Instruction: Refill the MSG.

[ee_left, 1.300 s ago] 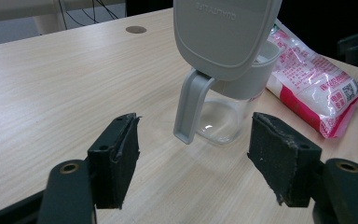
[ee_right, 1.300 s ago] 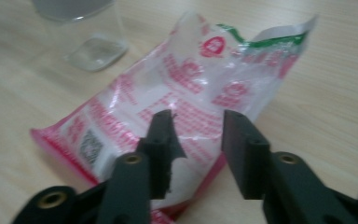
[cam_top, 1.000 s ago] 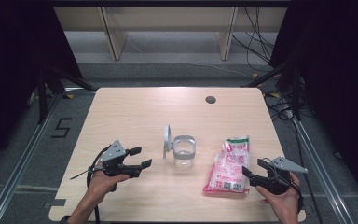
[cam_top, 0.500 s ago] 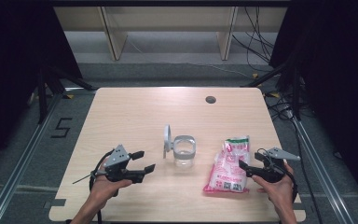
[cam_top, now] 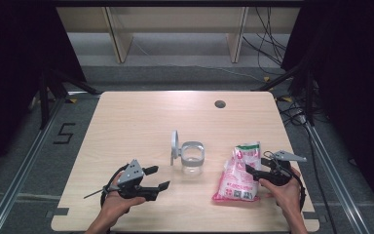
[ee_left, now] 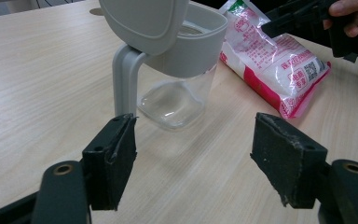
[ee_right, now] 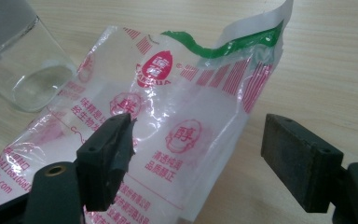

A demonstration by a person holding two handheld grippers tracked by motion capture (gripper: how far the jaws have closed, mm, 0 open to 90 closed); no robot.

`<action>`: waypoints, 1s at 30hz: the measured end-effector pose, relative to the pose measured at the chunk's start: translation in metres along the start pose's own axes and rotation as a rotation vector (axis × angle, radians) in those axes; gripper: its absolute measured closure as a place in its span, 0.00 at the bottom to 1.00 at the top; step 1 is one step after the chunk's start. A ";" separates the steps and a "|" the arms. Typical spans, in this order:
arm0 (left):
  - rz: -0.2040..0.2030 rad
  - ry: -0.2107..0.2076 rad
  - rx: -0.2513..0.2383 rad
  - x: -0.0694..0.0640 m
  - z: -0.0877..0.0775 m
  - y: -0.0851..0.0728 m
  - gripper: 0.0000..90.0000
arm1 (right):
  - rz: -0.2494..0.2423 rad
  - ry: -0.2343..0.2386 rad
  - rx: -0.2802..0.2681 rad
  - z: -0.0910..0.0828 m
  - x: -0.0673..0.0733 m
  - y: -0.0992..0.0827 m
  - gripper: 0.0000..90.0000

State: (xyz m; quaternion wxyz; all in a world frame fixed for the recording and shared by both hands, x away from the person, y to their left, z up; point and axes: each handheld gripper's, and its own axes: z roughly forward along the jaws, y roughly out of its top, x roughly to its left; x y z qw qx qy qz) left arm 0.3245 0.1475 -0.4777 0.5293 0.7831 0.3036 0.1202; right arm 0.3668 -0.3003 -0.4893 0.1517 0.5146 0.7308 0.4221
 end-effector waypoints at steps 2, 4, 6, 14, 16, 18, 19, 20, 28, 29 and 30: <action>0.028 0.002 0.007 -0.001 0.000 0.000 0.33 | 0.020 0.011 0.004 0.002 0.001 0.001 0.31; 0.031 -0.002 0.007 -0.001 0.000 -0.001 0.33 | -0.034 0.000 -0.009 0.005 -0.004 0.001 0.33; 0.026 0.002 0.007 -0.001 0.000 -0.001 0.33 | -0.017 0.019 -0.005 0.005 -0.002 0.002 0.34; -0.005 -0.002 -0.004 -0.002 0.000 -0.001 0.33 | -0.025 0.016 0.025 0.010 0.003 0.004 0.41; -0.003 0.003 0.004 -0.003 0.000 -0.001 0.33 | -0.051 0.012 0.023 0.013 0.002 0.004 0.47; -0.002 -0.003 0.001 -0.004 0.001 -0.001 0.33 | -0.061 0.011 0.031 0.014 0.003 0.005 0.51; 0.015 -0.012 0.004 -0.002 0.001 -0.001 0.33 | -0.062 0.018 0.033 0.015 0.004 0.005 0.54; 0.015 -0.013 0.000 -0.003 0.002 -0.001 0.33 | -0.071 0.012 0.036 0.016 0.003 0.005 0.57; -0.004 -0.005 -0.001 -0.004 0.001 -0.001 0.33 | -0.021 0.010 0.047 0.015 0.000 0.006 0.81; -0.004 -0.005 -0.001 -0.004 0.001 -0.001 0.33 | -0.017 0.024 0.024 0.018 -0.001 0.006 0.84; -0.004 -0.006 -0.003 -0.004 0.001 -0.001 0.33 | -0.035 0.044 0.024 0.017 -0.005 0.007 0.87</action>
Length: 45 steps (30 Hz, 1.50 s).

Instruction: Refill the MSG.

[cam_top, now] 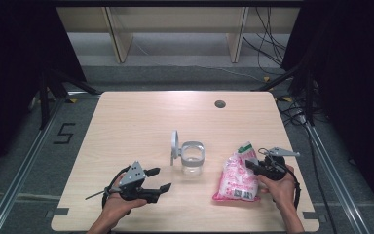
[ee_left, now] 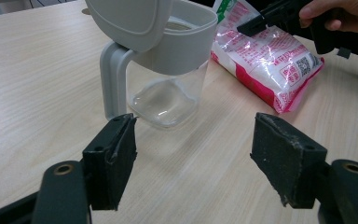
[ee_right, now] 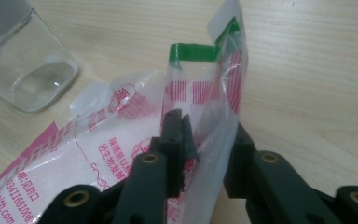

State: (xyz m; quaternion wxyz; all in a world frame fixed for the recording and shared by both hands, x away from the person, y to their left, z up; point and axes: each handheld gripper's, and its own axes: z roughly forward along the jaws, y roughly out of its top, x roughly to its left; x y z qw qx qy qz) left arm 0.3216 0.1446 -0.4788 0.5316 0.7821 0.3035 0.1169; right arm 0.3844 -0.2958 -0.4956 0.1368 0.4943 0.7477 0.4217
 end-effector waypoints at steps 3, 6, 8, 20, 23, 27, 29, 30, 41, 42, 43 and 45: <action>0.028 -0.006 0.004 0.002 0.000 0.000 0.33 | 0.008 0.003 0.016 0.000 -0.001 0.001 0.90; 0.030 -0.008 0.003 0.001 0.000 0.001 0.33 | -0.009 -0.006 0.011 0.001 0.000 0.002 0.97; 0.000 -0.002 0.004 0.000 0.000 0.000 0.33 | -0.019 0.016 0.001 0.002 0.001 0.001 0.99; 0.017 -0.020 -0.006 -0.001 0.001 0.001 0.33 | -0.056 0.004 -0.036 -0.010 0.009 0.006 1.00; 0.000 -0.021 -0.002 -0.002 0.002 0.000 0.33 | -0.034 0.045 -0.082 -0.013 0.013 0.006 1.00; 0.010 -0.037 0.011 -0.005 0.006 -0.001 0.33 | -0.083 0.043 -0.112 -0.021 0.015 0.009 1.00; 0.011 -0.046 0.012 -0.009 0.007 -0.002 0.33 | -0.046 0.051 -0.133 -0.026 0.020 0.009 1.00; 0.013 -0.051 0.010 -0.011 0.008 -0.002 0.33 | -0.044 0.064 -0.140 -0.029 0.021 0.010 1.00; 0.031 -0.086 0.024 -0.024 0.018 0.002 0.33 | -0.124 0.064 -0.231 -0.046 0.034 0.024 1.00; 0.036 -0.097 0.020 -0.025 0.020 0.002 0.33 | -0.132 0.068 -0.237 -0.047 0.036 0.025 1.00; 0.039 -0.094 0.025 -0.027 0.020 0.003 0.33 | -0.114 0.076 -0.238 -0.048 0.039 0.026 1.00; 0.054 -0.093 0.029 -0.030 0.022 0.005 0.33 | -0.136 0.081 -0.255 -0.051 0.041 0.030 1.00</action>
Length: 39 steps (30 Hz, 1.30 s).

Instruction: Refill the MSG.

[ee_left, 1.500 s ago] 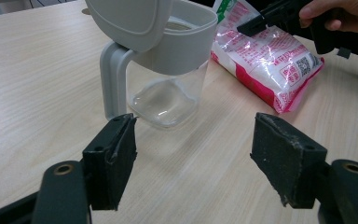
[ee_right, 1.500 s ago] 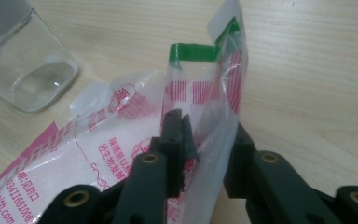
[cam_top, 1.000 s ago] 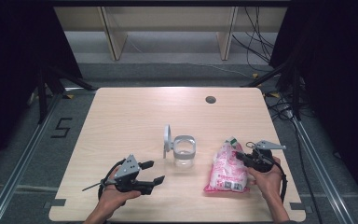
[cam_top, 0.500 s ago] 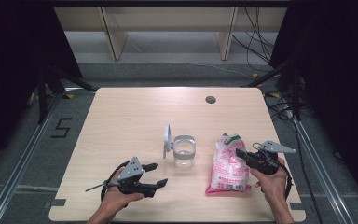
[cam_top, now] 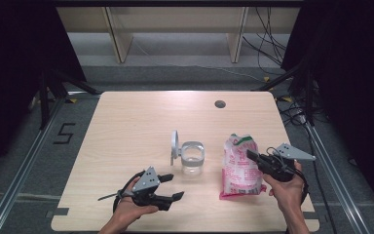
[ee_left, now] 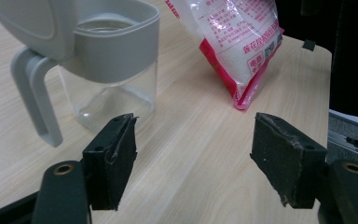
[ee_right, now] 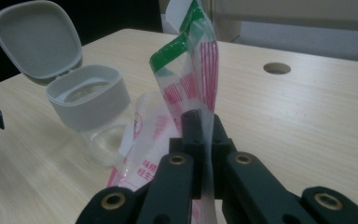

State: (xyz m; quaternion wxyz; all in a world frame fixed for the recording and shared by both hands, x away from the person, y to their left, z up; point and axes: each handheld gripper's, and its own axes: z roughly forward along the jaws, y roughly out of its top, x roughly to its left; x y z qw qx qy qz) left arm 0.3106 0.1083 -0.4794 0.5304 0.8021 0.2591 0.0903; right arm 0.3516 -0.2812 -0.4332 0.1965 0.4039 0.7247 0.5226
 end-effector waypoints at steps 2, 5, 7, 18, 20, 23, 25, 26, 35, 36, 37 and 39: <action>0.009 -0.008 -0.005 -0.003 0.003 0.002 0.33 | -0.034 0.001 -0.002 -0.002 0.003 0.005 1.00; 0.029 -0.001 -0.011 -0.007 0.011 0.005 0.33 | -0.079 -0.007 -0.032 -0.002 0.009 0.013 1.00; 0.023 -0.004 -0.009 -0.008 0.018 0.007 0.33 | -0.089 -0.006 -0.032 -0.002 0.014 0.017 1.00; 0.078 0.001 0.024 -0.017 0.056 0.013 0.34 | -0.165 0.006 -0.019 -0.005 0.036 0.033 1.00; 0.078 0.007 0.023 -0.018 0.062 0.014 0.34 | -0.179 -0.005 -0.040 -0.006 0.039 0.035 1.00; 0.096 0.017 0.031 -0.018 0.071 0.018 0.34 | -0.170 -0.012 -0.046 -0.009 0.043 0.039 1.00; 0.092 0.013 0.037 -0.020 0.078 0.020 0.34 | -0.187 -0.018 -0.070 -0.011 0.043 0.042 1.00; 0.091 0.012 0.035 -0.021 0.080 0.021 0.34 | -0.166 -0.008 -0.060 -0.013 0.046 0.044 1.00; 0.088 0.008 0.033 -0.046 0.110 0.023 0.34 | -0.193 0.013 -0.109 -0.019 0.056 0.056 1.00; 0.114 0.033 0.055 -0.047 0.111 0.023 0.34 | -0.196 0.031 -0.106 -0.019 0.057 0.057 1.00; 0.126 0.036 0.060 -0.048 0.113 0.024 0.34 | -0.229 0.028 -0.125 -0.019 0.059 0.059 1.00; 0.106 0.022 0.054 -0.051 0.117 0.024 0.34 | -0.218 0.028 -0.124 -0.020 0.061 0.060 1.00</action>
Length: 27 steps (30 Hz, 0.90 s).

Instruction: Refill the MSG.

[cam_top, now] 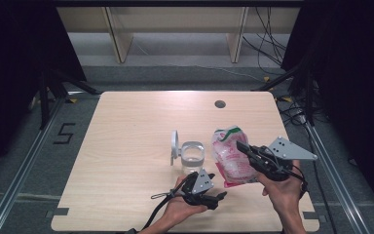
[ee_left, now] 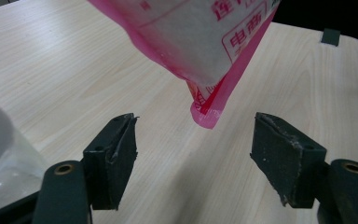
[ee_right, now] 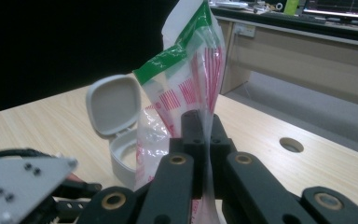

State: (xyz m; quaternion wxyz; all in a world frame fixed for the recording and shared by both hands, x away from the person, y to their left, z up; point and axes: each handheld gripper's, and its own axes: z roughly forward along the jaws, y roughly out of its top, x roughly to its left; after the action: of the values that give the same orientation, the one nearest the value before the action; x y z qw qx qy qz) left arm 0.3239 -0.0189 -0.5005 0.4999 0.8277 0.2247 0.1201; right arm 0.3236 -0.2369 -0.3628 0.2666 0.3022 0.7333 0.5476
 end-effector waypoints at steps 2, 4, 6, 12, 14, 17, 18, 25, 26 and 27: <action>-0.020 -0.009 -0.010 -0.004 0.000 0.002 0.35 | -0.004 0.017 -0.001 0.000 0.003 0.003 1.00; 0.001 0.005 -0.020 -0.007 0.000 0.004 0.36 | 0.011 0.027 -0.007 -0.001 0.005 0.005 1.00; -0.050 0.011 -0.021 -0.011 0.002 0.005 0.37 | -0.017 0.013 -0.018 -0.001 0.004 0.006 1.00; -0.018 0.037 -0.036 -0.009 0.009 0.005 0.49 | 0.001 0.036 -0.014 -0.001 0.010 0.009 1.00; -0.011 0.033 -0.047 -0.008 0.010 0.004 0.51 | -0.014 0.030 -0.016 -0.001 0.010 0.010 1.00; 0.007 0.048 -0.063 -0.011 0.012 0.002 0.62 | 0.006 0.048 -0.011 -0.001 0.012 0.010 1.00; 0.003 0.048 -0.068 -0.013 0.013 0.001 0.66 | 0.025 0.059 -0.017 0.000 0.012 0.010 1.00; -0.022 0.063 -0.108 -0.016 0.019 -0.002 0.77 | 0.012 0.052 -0.007 0.004 0.012 0.010 1.00; -0.030 0.074 -0.112 -0.018 0.018 -0.001 0.80 | 0.023 0.038 -0.011 0.004 0.013 0.011 1.00; -0.042 0.072 -0.120 -0.017 0.018 -0.001 0.83 | 0.003 0.052 -0.014 0.005 0.011 0.012 1.00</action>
State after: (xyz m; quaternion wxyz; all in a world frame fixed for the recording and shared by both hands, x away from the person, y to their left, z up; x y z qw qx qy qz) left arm 0.3165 -0.0407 -0.5093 0.5425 0.7867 0.2521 0.1524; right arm 0.3218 -0.2229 -0.3533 0.2485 0.2872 0.7356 0.5609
